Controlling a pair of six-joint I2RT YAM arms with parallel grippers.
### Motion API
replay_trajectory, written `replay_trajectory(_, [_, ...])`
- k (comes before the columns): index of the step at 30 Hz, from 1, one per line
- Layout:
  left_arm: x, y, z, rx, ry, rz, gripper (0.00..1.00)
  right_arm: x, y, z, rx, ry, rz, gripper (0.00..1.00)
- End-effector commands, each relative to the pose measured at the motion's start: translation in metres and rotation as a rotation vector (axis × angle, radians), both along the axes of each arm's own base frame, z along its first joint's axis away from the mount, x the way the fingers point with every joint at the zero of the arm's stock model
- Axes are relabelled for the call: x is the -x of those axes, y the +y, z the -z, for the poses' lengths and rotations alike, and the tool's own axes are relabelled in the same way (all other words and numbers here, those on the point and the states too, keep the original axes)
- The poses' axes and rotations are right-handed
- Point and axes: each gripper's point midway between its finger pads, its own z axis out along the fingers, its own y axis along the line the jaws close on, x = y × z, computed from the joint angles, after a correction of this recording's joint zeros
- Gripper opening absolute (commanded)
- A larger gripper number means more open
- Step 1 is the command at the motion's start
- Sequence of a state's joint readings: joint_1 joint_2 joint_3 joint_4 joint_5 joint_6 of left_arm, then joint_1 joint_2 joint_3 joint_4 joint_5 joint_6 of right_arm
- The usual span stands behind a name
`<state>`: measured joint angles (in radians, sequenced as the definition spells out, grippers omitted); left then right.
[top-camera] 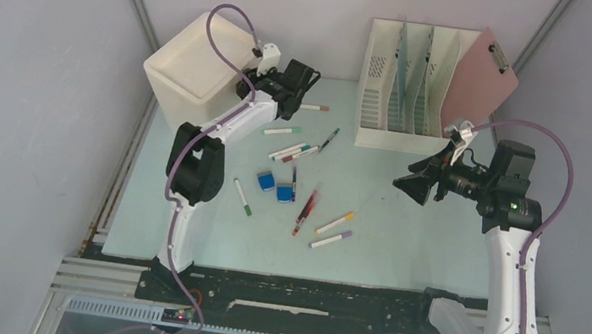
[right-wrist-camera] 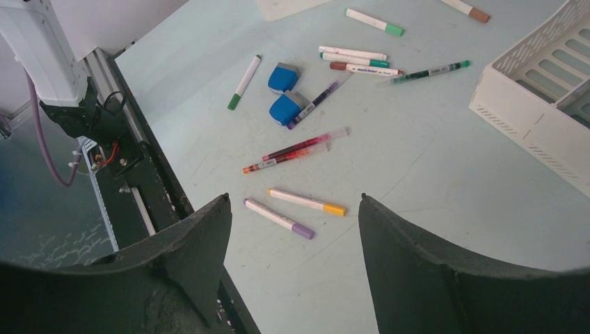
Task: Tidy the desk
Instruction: Open the drawer in the storage box.
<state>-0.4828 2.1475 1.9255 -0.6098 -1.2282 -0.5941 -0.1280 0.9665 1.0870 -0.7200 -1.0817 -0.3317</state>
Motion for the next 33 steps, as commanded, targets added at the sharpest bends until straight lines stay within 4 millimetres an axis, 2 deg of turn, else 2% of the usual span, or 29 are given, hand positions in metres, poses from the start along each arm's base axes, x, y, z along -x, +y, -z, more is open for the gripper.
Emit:
replay_trajectory(1, [-0.001, 0.024, -0.027, -0.096, -0.055, -0.104, 0.54, 0.002, 0.002, -0.006, 0.01, -0.049, -0.015, 0.75])
replay_trajectory(4, [0.0, 0.026, -0.027, -0.118, -0.045, -0.109, 0.43, 0.002, 0.003, -0.006, 0.01, -0.047, -0.017, 0.75])
replay_trajectory(8, [0.003, 0.027, -0.032, -0.129, -0.047, -0.1, 0.19, 0.002, 0.003, -0.006, 0.012, -0.051, -0.015, 0.75])
replay_trajectory(11, [0.005, 0.028, -0.038, -0.115, -0.061, -0.081, 0.09, 0.002, 0.003, -0.006, 0.012, -0.049, -0.017, 0.75])
replay_trajectory(15, [0.004, 0.018, -0.045, -0.046, -0.092, 0.029, 0.01, 0.002, 0.003, -0.006, 0.013, -0.051, -0.016, 0.75])
replay_trajectory(19, [0.005, 0.001, -0.059, -0.006, -0.14, 0.144, 0.0, 0.001, 0.003, -0.005, 0.015, -0.05, -0.014, 0.75])
replay_trajectory(24, [0.017, -0.014, -0.071, -0.023, -0.163, 0.207, 0.0, 0.002, 0.003, -0.005, 0.017, -0.051, -0.013, 0.75])
replay_trajectory(29, [0.036, -0.019, -0.073, -0.027, -0.176, 0.249, 0.0, 0.002, 0.003, -0.006, 0.018, -0.055, -0.013, 0.75])
replay_trajectory(33, [0.053, -0.017, -0.075, -0.027, -0.187, 0.277, 0.0, 0.003, 0.004, -0.007, 0.018, -0.059, -0.016, 0.75])
